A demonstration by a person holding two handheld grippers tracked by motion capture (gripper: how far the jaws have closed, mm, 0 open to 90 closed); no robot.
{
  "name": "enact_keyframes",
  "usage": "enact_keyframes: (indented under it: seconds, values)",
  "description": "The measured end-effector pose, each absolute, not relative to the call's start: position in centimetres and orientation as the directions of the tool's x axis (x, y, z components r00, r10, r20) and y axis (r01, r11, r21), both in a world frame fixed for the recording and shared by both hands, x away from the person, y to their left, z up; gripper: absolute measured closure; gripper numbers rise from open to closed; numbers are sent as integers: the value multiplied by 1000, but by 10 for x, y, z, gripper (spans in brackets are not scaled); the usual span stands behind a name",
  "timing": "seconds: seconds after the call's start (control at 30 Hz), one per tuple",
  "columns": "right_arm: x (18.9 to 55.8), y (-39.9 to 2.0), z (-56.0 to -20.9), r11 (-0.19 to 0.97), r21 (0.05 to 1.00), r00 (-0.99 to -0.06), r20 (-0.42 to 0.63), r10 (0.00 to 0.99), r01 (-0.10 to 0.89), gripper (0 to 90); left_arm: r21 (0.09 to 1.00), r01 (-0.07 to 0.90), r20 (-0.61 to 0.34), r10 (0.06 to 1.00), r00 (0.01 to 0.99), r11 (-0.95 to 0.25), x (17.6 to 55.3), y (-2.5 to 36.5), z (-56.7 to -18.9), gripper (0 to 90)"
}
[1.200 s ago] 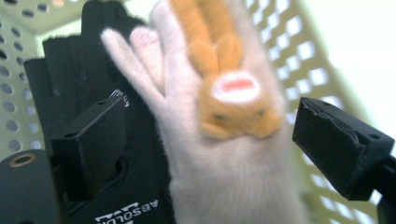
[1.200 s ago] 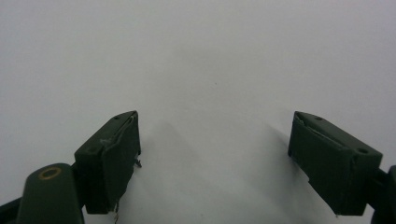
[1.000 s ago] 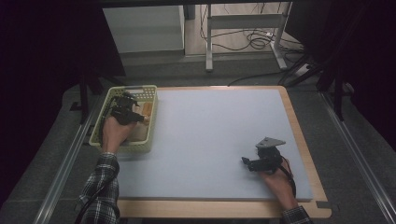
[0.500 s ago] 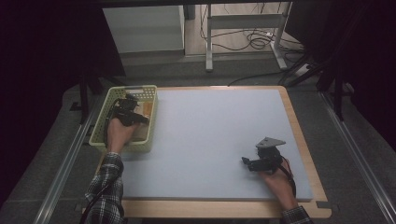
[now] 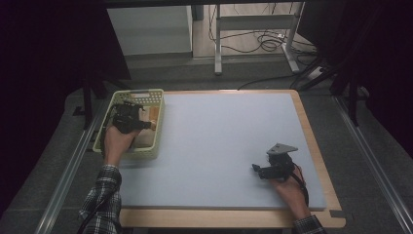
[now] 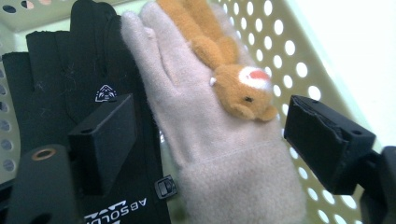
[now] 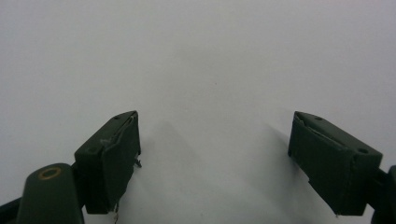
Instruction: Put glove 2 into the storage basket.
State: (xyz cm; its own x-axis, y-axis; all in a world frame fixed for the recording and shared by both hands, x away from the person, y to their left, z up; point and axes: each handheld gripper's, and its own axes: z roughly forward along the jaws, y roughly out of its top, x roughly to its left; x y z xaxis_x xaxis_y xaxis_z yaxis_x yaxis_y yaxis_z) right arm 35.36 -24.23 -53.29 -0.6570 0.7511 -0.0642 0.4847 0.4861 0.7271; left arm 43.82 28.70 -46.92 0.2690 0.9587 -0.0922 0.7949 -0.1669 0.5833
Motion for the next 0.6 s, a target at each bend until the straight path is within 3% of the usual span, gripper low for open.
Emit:
enact_keyframes:
  seconds: [0.6]
  values:
    - [354,-242,-533,488,725,-657,-65,751,485,164,660,726,-89,939,332,-194,412,287,-455,29]
